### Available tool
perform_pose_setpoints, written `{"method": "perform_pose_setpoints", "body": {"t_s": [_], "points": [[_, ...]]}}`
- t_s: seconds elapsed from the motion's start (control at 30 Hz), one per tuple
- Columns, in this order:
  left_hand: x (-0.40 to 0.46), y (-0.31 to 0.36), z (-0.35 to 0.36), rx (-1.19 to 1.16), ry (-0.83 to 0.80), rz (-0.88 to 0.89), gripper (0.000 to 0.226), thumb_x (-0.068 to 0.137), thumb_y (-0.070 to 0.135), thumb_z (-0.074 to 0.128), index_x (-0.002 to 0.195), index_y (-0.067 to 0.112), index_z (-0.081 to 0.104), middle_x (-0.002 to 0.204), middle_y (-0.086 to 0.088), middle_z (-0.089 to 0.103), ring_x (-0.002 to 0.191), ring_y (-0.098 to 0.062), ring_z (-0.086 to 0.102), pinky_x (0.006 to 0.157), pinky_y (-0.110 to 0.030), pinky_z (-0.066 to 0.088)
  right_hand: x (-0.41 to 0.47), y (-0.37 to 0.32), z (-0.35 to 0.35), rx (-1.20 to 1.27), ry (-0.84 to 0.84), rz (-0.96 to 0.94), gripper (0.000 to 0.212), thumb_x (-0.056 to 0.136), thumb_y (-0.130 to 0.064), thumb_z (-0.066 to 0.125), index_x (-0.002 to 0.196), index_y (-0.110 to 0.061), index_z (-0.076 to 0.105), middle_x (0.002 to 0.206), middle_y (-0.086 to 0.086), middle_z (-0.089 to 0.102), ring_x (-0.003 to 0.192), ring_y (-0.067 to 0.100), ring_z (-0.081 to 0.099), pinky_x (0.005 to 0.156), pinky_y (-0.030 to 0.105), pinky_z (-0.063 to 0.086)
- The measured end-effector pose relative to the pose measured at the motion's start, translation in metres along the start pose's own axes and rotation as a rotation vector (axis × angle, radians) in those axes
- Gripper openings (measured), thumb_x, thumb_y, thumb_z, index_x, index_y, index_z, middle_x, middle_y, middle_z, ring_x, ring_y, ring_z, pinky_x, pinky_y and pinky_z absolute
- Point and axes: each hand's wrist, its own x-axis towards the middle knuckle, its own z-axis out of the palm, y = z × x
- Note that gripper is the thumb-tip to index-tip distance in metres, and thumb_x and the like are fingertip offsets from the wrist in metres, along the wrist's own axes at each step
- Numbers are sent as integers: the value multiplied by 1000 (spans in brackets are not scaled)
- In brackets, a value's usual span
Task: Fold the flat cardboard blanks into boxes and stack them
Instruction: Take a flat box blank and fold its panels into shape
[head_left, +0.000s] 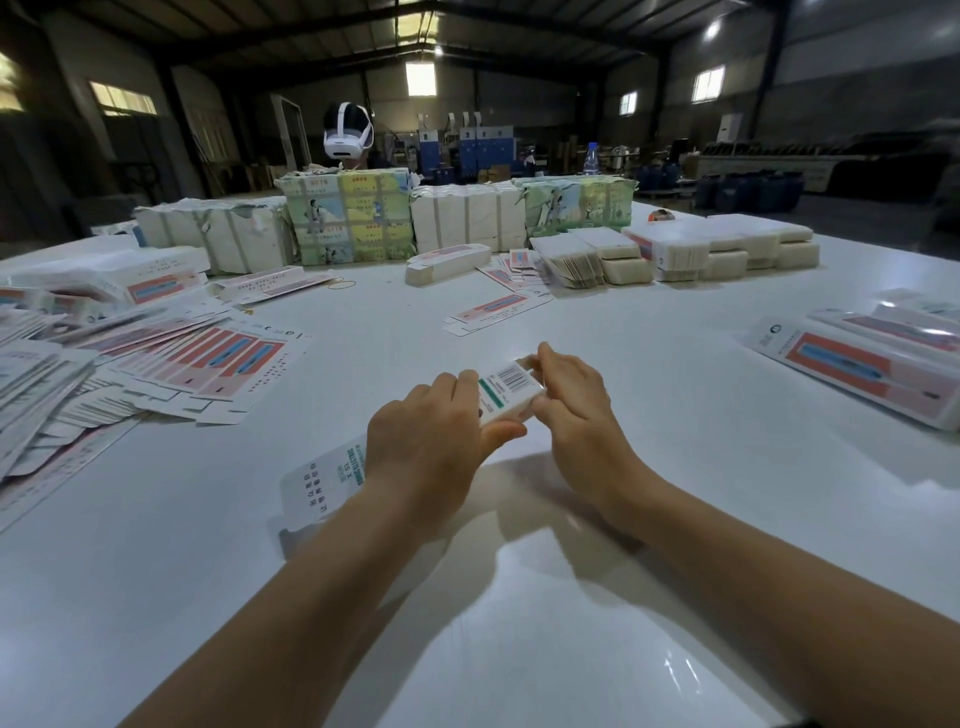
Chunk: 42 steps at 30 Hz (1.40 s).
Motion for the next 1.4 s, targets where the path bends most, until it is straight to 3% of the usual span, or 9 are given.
{"method": "perform_pose_setpoints", "body": {"t_s": [0.13, 0.3, 0.43, 0.6, 0.67, 0.73, 1.03, 1.17, 1.4], "points": [[1, 6, -3, 33, 1, 9, 98, 67, 69, -14, 137, 20, 34, 116, 4, 54, 97, -17, 55, 63, -27, 32, 2, 4, 1, 3, 53, 8, 72, 77, -32, 26, 147, -13, 31, 113, -12, 36, 129, 13, 24, 113, 44, 23], [-3, 6, -3, 86, -9, 12, 84, 81, 65, 5, 128, 12, 49, 102, -3, 60, 89, -24, 60, 61, -31, 38, 3, 4, 5, -160, 1, 31, 76, 74, -45, 31, 143, -16, 39, 118, -9, 37, 131, 10, 21, 115, 47, 9], [-3, 3, -2, 81, -5, 35, 92, 73, 67, -9, 129, 15, 42, 107, -1, 55, 92, -22, 56, 66, -30, 34, 3, 7, 2, -154, -65, 10, 70, 82, -53, 30, 144, -22, 38, 133, -8, 37, 135, 8, 17, 116, 47, 9], [1, 5, 4, 76, -25, -10, 75, 85, 67, 11, 139, 17, 27, 119, 0, 47, 101, -20, 48, 77, -31, 34, 13, 13, -7, 412, 142, 226, 78, 89, -37, 61, 151, -28, 15, 151, -1, 29, 132, 15, 35, 101, 28, 36], [1, 8, 5, 99, -46, -5, 75, 87, 66, 13, 140, 15, 26, 120, -1, 46, 103, -21, 48, 77, -32, 33, 15, 14, -9, 802, 47, 452, 78, 77, -27, 72, 142, -24, 29, 127, 16, 56, 106, 25, 58, 74, 31, 55], [1, 10, 5, 123, -48, 5, 76, 87, 66, 11, 139, 14, 26, 119, -2, 46, 102, -21, 48, 73, -32, 30, 17, 15, -7, 967, -15, 463, 36, 82, -11, 67, 114, -5, 51, 96, 17, 70, 83, 26, 69, 59, 30, 58], [-2, 19, 1, 155, -32, 19, 87, 77, 67, -3, 132, 10, 31, 114, -3, 48, 98, -23, 50, 68, -32, 25, 3, 13, 4, 114, 85, 62, 21, 99, -16, 42, 107, -19, 60, 99, -4, 67, 91, 8, 64, 67, 16, 51], [-2, 18, 2, 126, -8, 28, 75, 87, 64, 9, 132, 9, 34, 113, -4, 49, 97, -22, 50, 70, -32, 29, 2, 10, 3, 284, 109, 105, 18, 96, -7, 44, 102, -6, 60, 100, 7, 68, 94, 21, 66, 74, 32, 57], [-4, 20, 6, 100, 20, 48, 65, 94, 61, 27, 133, 10, 33, 114, -4, 49, 96, -21, 50, 70, -31, 31, 5, 7, -2, 559, 124, 217, 27, 88, 11, 46, 92, -6, 67, 94, 14, 69, 87, 25, 69, 73, 30, 58]]}}
